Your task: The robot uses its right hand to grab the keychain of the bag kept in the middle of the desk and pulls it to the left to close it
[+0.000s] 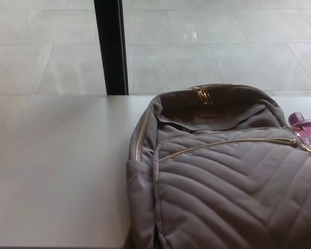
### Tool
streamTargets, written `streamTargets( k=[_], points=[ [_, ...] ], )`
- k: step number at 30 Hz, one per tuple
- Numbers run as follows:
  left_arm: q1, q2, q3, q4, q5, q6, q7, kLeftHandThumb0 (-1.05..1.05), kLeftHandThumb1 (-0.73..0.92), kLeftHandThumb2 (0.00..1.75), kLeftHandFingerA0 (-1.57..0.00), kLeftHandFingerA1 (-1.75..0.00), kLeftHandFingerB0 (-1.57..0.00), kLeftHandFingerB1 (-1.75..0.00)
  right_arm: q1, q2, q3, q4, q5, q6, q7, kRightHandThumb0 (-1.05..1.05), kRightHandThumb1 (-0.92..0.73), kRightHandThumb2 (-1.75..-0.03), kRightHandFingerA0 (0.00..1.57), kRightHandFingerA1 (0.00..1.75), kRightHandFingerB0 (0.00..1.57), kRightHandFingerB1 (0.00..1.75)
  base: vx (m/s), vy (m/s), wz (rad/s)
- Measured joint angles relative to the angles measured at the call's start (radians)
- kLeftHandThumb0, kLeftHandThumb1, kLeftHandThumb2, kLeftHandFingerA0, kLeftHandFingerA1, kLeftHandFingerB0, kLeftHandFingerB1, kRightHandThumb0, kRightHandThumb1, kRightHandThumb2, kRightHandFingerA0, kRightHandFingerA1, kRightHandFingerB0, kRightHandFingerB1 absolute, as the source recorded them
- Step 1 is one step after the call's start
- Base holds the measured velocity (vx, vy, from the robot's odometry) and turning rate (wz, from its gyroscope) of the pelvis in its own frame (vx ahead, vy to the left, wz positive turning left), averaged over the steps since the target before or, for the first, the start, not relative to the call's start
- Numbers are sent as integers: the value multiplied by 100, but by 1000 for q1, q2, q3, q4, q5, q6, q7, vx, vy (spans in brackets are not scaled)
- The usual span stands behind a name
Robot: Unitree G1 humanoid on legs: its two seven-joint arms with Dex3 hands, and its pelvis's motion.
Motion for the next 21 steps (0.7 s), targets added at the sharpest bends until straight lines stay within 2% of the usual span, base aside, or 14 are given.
streamTargets(
  k=[2,3,4,5,6,7,8,9,11,12,17,19,20,21],
  points=[
    [0,6,22,6,-17,-2,-23,-78,33,88,-70,-135,-51,-119,-3,-4,-52,2,28,-11,21,-70,-64,-59,75,67,48,40,0,0,0],
    [0,7,30,7,-23,-2,-32,-77,34,89,-70,-136,-51,-121,-7,-6,-71,1,40,-13,30,-73,-49,-92,69,75,43,54,0,0,0],
    [-1,8,36,10,-29,-2,-42,-79,34,89,-72,-132,-49,-122,-13,-9,-91,-3,54,-13,39,-74,-68,-61,58,62,36,40,0,0,0],
    [-3,10,41,14,-33,-3,-52,-79,34,89,-72,-132,-49,-122,-22,-13,-114,-10,68,-14,49,-74,-68,-61,58,62,36,40,0,0,0],
    [-5,11,42,17,-35,-5,-58,-82,27,97,-82,-116,-60,-103,-32,-19,-132,-17,82,-14,60,-73,-55,-96,49,70,24,51,0,0,0],
    [-8,13,42,20,-37,-6,-63,-84,27,97,-83,-116,-60,-104,-39,-24,-144,-22,91,-14,67,-77,-60,-97,49,69,24,51,0,0,0],
    [-12,16,43,28,-39,-8,-70,-84,27,97,-83,-116,-60,-104,-48,-28,-161,-56,106,-12,79,-77,-60,-97,49,69,24,51,0,0,0],
    [-16,19,43,33,-41,-9,-76,-84,27,98,-82,-115,-61,-104,-55,-32,-171,-83,117,-12,87,-75,-73,-61,50,65,22,41,0,0,0],
    [-24,25,43,40,-43,-9,-87,-82,34,86,-71,-130,-54,-120,-69,-41,-186,-165,139,-10,104,-78,-73,-62,46,60,22,39,0,0,0],
    [-25,25,43,42,-44,-9,-90,-86,29,99,-80,-116,-66,-106,-73,-41,-189,-197,146,-8,110,-79,-73,-62,41,56,17,34,0,0,0],
    [-30,26,43,43,-50,-9,-102,-83,27,98,-82,-116,-64,-106,-119,-40,-192,-369,179,5,130,-77,-74,-63,47,46,24,33,0,0,0],
    [-34,26,43,44,-51,-9,-105,-81,33,88,-80,-133,-57,-120,-137,-39,-190,-451,189,11,133,-75,-72,-62,44,42,29,35,0,0,0],
    [-36,26,43,44,-51,-9,-105,-75,33,88,-72,-131,-52,-118,-142,-38,-188,-484,193,14,134,-72,-59,-94,29,50,14,42,0,0,0],
    [-37,26,43,44,-51,-9,-106,-75,33,88,-72,-131,-52,-118,-147,-37,-186,-519,198,17,135,-72,-59,-94,29,50,14,42,0,0,0]
  ],
)
